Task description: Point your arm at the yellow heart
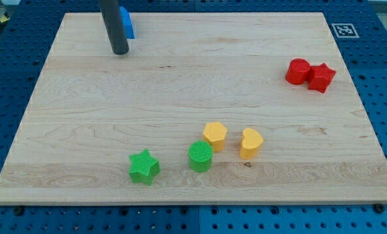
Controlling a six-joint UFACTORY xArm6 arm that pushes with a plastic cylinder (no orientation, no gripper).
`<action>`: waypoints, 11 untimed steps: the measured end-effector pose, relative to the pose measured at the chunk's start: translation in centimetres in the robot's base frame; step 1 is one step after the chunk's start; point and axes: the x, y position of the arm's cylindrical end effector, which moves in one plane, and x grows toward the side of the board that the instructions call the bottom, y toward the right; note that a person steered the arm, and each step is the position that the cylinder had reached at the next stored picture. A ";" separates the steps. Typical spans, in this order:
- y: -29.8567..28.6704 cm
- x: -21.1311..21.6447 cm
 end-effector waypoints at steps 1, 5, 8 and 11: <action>0.0 0.1; 4.7 4.0; 11.4 9.8; 21.3 14.4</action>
